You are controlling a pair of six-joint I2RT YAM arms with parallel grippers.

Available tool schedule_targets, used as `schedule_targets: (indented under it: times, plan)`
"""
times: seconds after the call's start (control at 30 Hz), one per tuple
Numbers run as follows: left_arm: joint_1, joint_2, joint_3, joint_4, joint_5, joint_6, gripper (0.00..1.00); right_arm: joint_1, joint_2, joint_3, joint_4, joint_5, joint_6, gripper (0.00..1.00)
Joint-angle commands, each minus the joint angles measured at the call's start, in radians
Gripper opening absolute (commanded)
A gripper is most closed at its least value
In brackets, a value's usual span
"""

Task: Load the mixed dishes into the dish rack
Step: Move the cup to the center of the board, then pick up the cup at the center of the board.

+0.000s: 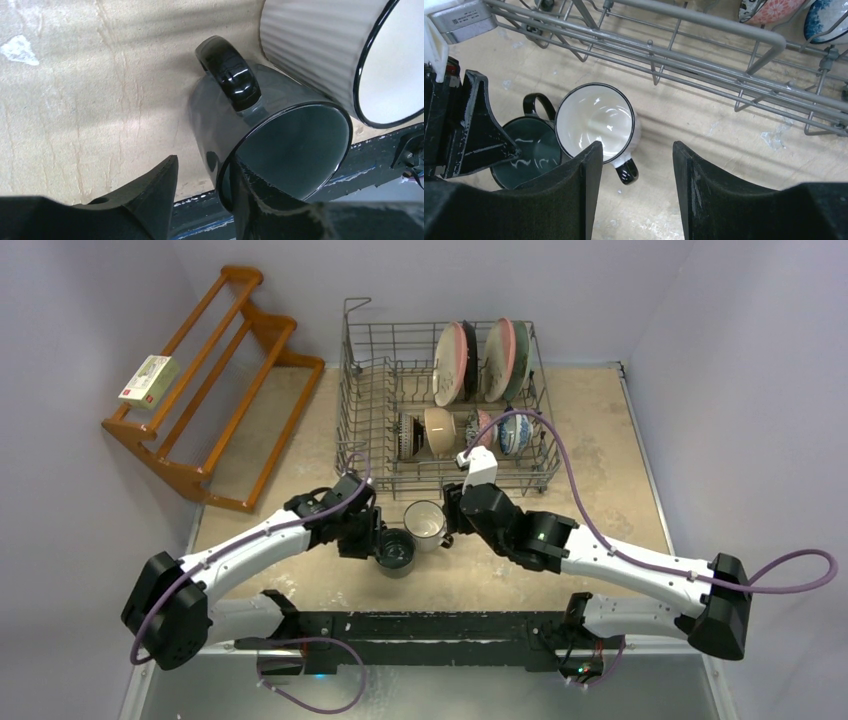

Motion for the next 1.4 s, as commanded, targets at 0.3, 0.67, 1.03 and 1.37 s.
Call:
schedule_targets:
  times: [0.3, 0.67, 1.03, 1.37]
  plan:
    - [-0.033, 0.072, 0.012, 0.053, -0.041, -0.002, 0.12, -0.003, -0.012, -0.027, 0.031, 0.015, 0.032, 0.55]
    - [-0.032, -0.019, 0.051, -0.01, -0.09, 0.002, 0.0, -0.003, -0.006, -0.029, 0.036, -0.017, 0.042, 0.55]
    - [-0.031, -0.207, 0.175, -0.053, -0.097, 0.071, 0.0, -0.004, -0.052, -0.04, 0.082, -0.081, 0.094, 0.62]
    - [-0.031, -0.326, 0.303, -0.011, -0.086, 0.189, 0.0, -0.004, -0.167, -0.037, 0.126, -0.093, 0.167, 0.82]
